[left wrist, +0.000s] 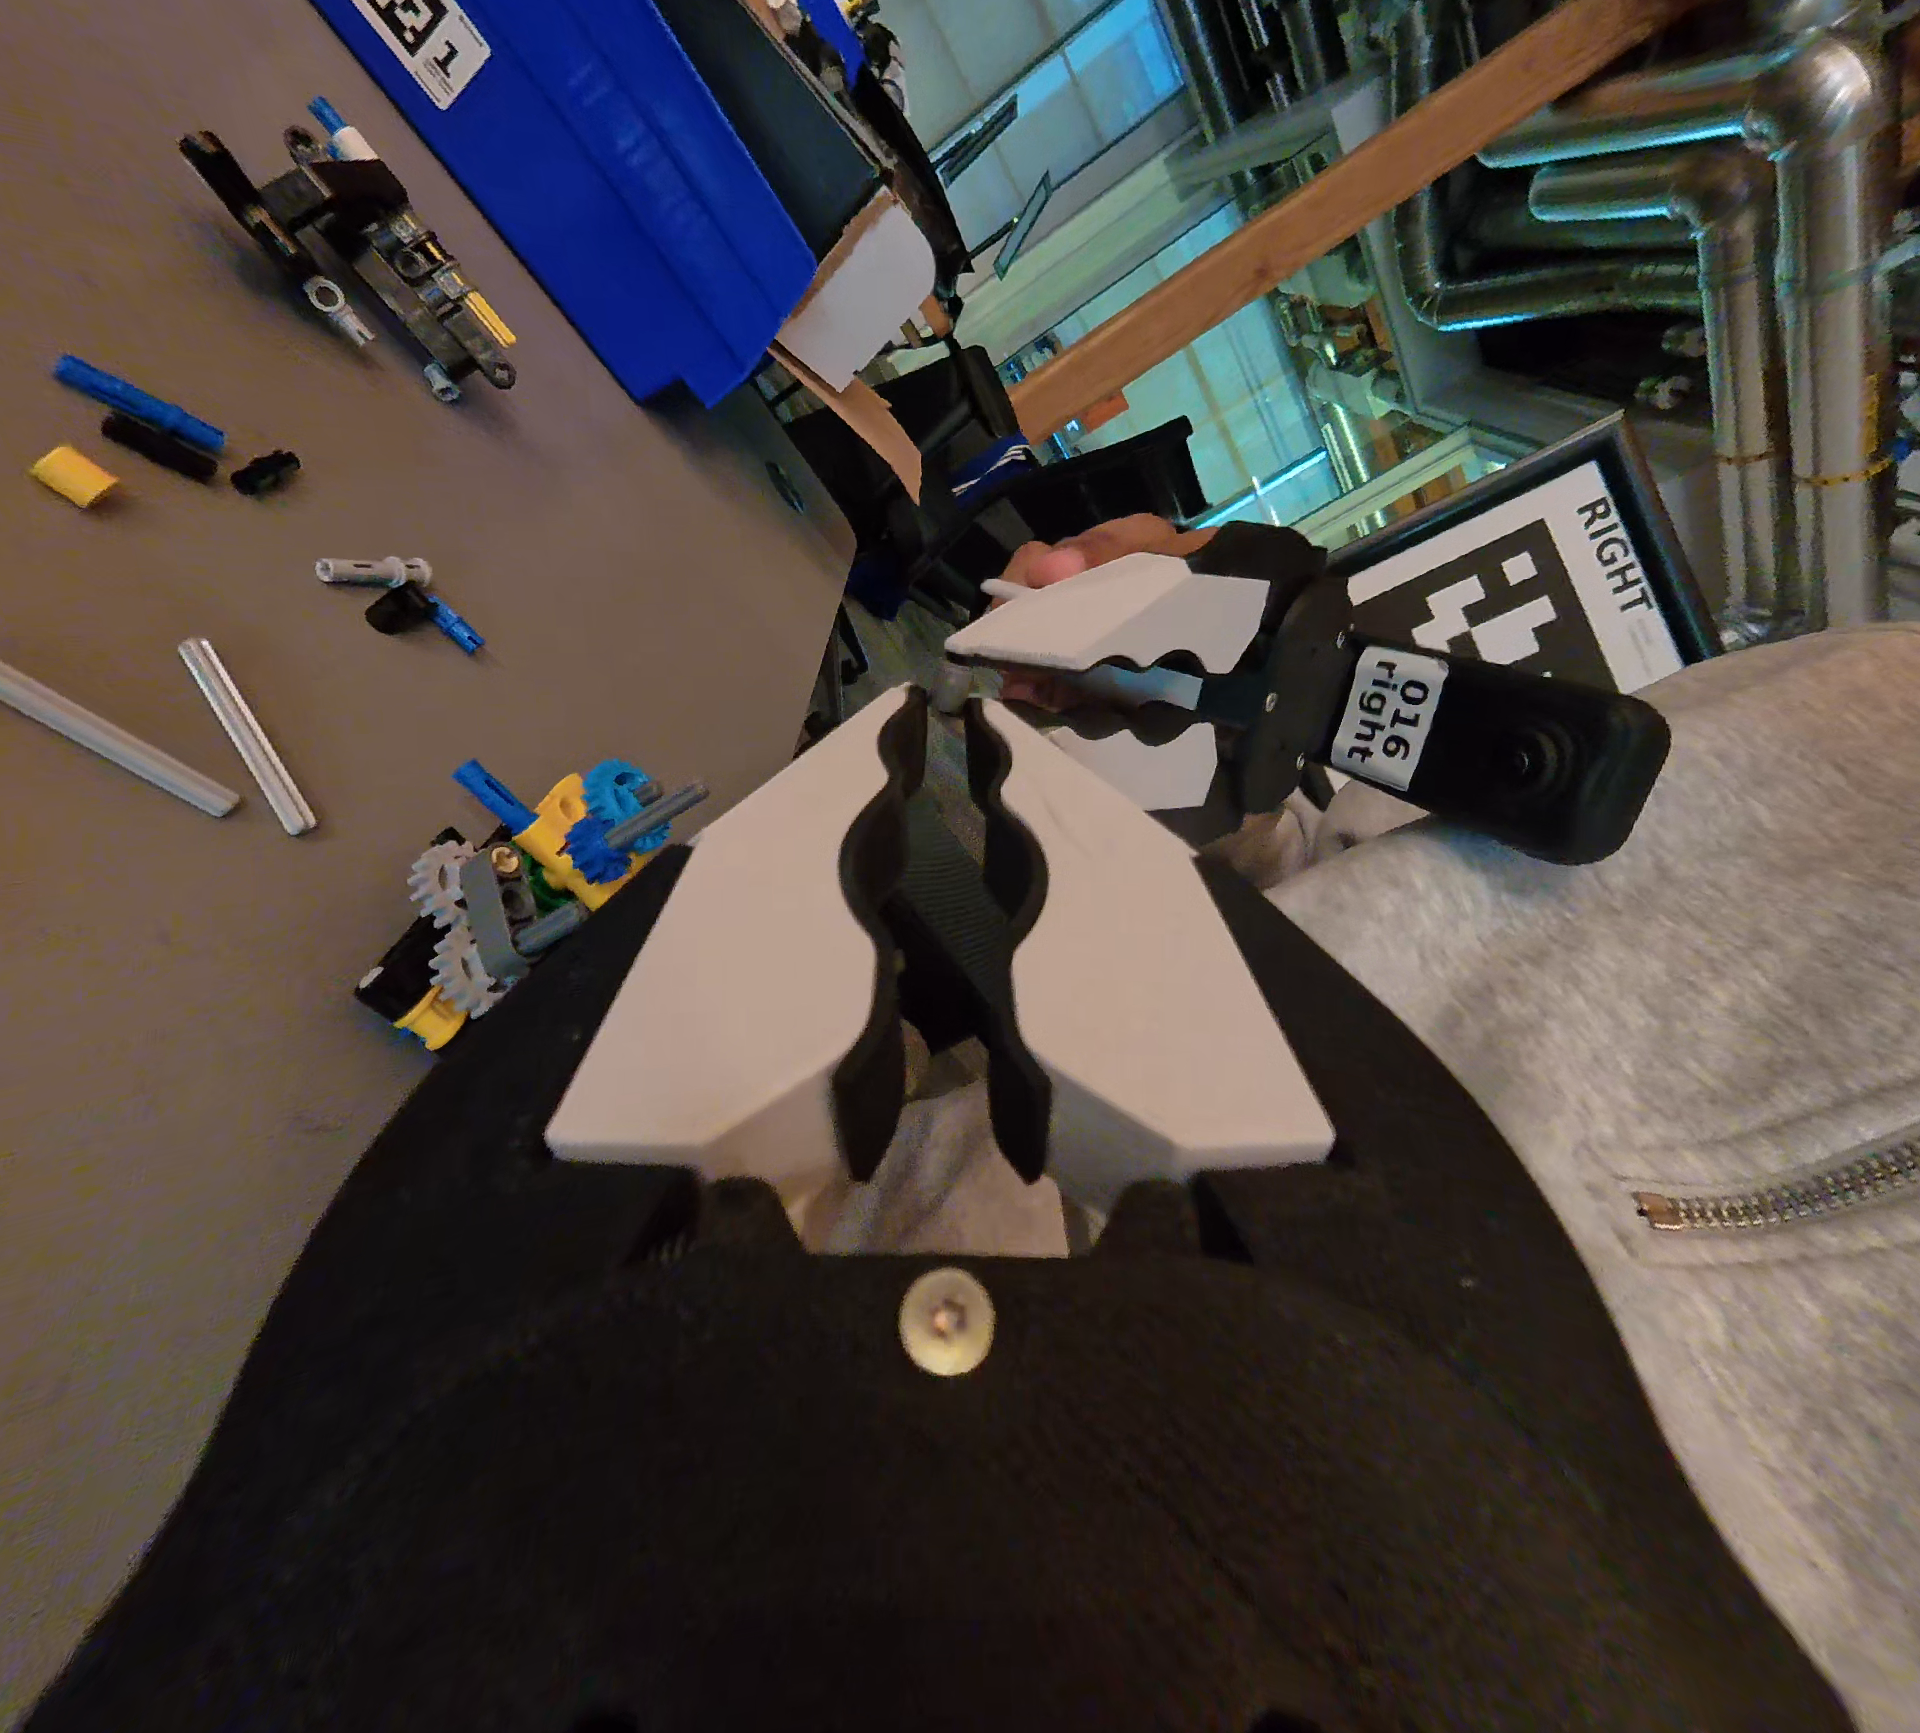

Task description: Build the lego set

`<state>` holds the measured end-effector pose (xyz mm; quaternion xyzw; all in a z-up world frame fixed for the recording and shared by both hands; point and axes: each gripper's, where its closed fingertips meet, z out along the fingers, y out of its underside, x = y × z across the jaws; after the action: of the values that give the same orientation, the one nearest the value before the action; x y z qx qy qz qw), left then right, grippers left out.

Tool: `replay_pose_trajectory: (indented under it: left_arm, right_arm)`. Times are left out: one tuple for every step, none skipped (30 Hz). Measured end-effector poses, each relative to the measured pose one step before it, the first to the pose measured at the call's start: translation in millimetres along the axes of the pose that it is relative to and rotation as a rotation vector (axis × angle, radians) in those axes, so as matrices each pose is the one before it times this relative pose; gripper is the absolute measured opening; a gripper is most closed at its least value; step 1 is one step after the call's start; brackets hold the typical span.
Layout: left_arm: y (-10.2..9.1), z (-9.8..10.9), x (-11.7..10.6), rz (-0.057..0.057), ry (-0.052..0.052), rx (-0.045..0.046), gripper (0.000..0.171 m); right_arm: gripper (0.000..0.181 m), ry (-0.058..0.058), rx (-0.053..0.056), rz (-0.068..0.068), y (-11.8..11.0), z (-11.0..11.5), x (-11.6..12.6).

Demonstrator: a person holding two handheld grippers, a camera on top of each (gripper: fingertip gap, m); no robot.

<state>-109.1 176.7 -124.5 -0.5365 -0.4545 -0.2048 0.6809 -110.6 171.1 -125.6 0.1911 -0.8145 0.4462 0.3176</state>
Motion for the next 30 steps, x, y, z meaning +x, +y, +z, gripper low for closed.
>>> replay_pose_trajectory:
  left_arm:
    - [0.83, -0.42, 0.33, 0.0109, -0.0001, -0.00418, 0.004]
    - [1.00, -0.63, 0.19, 0.0137, -0.0003, -0.00469, 0.004]
    - [1.11, -1.02, -0.07, 0.0151, -0.0021, -0.00465, 0.003]
    - [1.09, -1.26, -0.30, 0.0134, -0.0029, -0.00357, 0.003]
    - [1.03, -1.54, -0.56, 0.0104, -0.0033, -0.00236, 0.003]
    - [1.06, -1.62, -0.36, 0.0057, -0.0003, -0.00198, 0.002]
    - [1.00, -1.92, -0.13, 0.0019, 0.0015, -0.00056, 0.002]
    - [0.93, -2.08, 0.32, 0.0009, 0.0039, 0.00151, 0.002]
    - [0.94, -2.20, 0.60, 0.0018, 0.0052, 0.00280, 0.002]
    - [1.18, -2.19, -0.18, 0.0028, -0.0007, 0.00328, 0.002]
    - [1.35, -2.21, -0.73, 0.0057, -0.0044, 0.00230, 0.002]
    - [1.19, -1.94, 0.14, 0.0102, 0.0005, 0.00335, 0.002]
    - [1.13, -1.70, -0.16, 0.0088, -0.0020, 0.00308, 0.002]
    - [0.74, -1.17, -0.18, 0.0092, -0.0027, 0.00326, 0.002]
    - [0.39, -0.76, 0.66, 0.0104, 0.0029, 0.00349, 0.002]
    - [0.28, -0.35, 0.58, 0.0081, 0.0013, 0.00073, 0.002]
    - [0.37, 0.22, 0.20, 0.0082, -0.0006, -0.00309, 0.002]
    - [0.36, 0.45, 0.63, 0.0119, 0.0004, -0.00500, 0.002]
    - [0.35, 0.44, 0.29, 0.0133, -0.0036, -0.00584, 0.002]
    - [0.53, 0.53, -0.08, 0.0146, -0.0064, -0.00649, 0.002]
    - [0.60, 0.42, 0.22, 0.0156, -0.0051, -0.00673, 0.002]
    - [0.38, 0.38, 0.74, 0.0151, -0.0028, -0.00417, 0.002]
    - [0.42, 0.40, 0.69, 0.0125, -0.0018, -0.00330, 0.002]
    - [0.48, 0.31, 0.33, 0.0100, -0.0018, -0.00361, 0.002]
    - [0.58, 0.46, 0.47, 0.0080, 0.0004, -0.00463, 0.002]
    - [0.77, 0.37, 0.22, 0.0071, -0.0002, -0.00468, 0.002]
    - [0.84, 0.34, -0.01, 0.0067, -0.0016, -0.00569, 0.001]
    - [1.22, 0.62, 0.13, 0.0081, -0.0014, -0.00818, 0.001]
    - [1.11, 0.51, 0.35, 0.0105, -0.0020, -0.00735, 0.000]
    - [0.17, 0.31, 0.80, 0.0116, -0.0006, -0.00125, 0.000]
  right_arm:
    - [0.006, -0.0073, 0.0023, -0.0020, -0.29, -0.29, -0.82]
    - [0.006, -0.0107, 0.0041, 0.0014, -0.54, -0.07, -1.18]
    - [0.007, -0.0169, 0.0049, 0.0069, -0.66, -0.06, -2.02]
    - [0.008, -0.0232, 0.0067, 0.0126, -0.90, -0.10, -2.75]
    - [0.011, -0.0306, 0.0094, 0.0204, -1.22, 0.17, -3.82]
    - [0.018, -0.0384, 0.0106, 0.0324, -1.27, 0.52, -4.77]
    - [0.025, -0.0414, 0.0122, 0.0447, -1.49, 0.65, -4.71]
    - [0.031, -0.0409, 0.0165, 0.0532, -2.20, 0.36, -4.23]
    - [0.034, -0.0341, 0.0205, 0.0580, -2.53, 0.06, -2.80]
    - [0.037, -0.0225, 0.0226, 0.0621, -2.42, -0.25, -0.45]
    - [0.037, -0.0106, 0.0208, 0.0672, -1.74, -0.32, 2.23]
    - [0.037, -0.0101, 0.0137, 0.0683, -0.63, -0.18, 3.02]
    - [0.036, -0.0182, 0.0067, 0.0660, 0.42, -0.11, 2.28]
    - [0.034, -0.0238, 0.0006, 0.0644, 1.10, 0.51, 1.54]
    - [0.034, -0.0293, -0.0060, 0.0632, 2.16, 1.31, 0.52]
    - [0.036, -0.0314, -0.0137, 0.0611, 3.22, 2.17, -0.09]
    - [0.035, -0.0324, -0.0160, 0.0547, 3.13, 2.22, -0.78]
    - [0.034, -0.0374, -0.0045, 0.0463, 1.36, 1.76, -2.19]
    - [0.030, -0.0332, 0.0115, 0.0392, -1.12, 0.81, -2.31]
    - [0.026, -0.0235, 0.0215, 0.0310, -2.89, -0.26, -1.57]
    - [0.022, -0.0205, 0.0234, 0.0222, -3.45, -0.80, -1.34]
    - [0.019, -0.0169, 0.0156, 0.0156, -2.62, -1.05, -1.14]
    - [0.019, -0.0095, 0.0035, 0.0099, -0.98, -0.88, -0.07]
    - [0.018, -0.0048, -0.0075, 0.0029, 0.51, -0.47, 0.27]
    - [0.018, 0.0004, -0.0138, -0.0037, 1.23, -0.10, 0.46]
    - [0.017, 0.0043, -0.0122, -0.0090, 1.03, -0.02, 0.65]
    - [0.015, 0.0023, -0.0100, -0.0112, 0.58, 0.14, -0.13]
    - [0.013, 0.0005, -0.0119, -0.0110, 0.72, 0.39, -0.32]
    - [0.012, 0.0007, -0.0163, -0.0124, 1.34, 0.56, -0.37]
    - [0.010, 0.0023, -0.0201, -0.0164, 1.84, 0.68, -0.27]
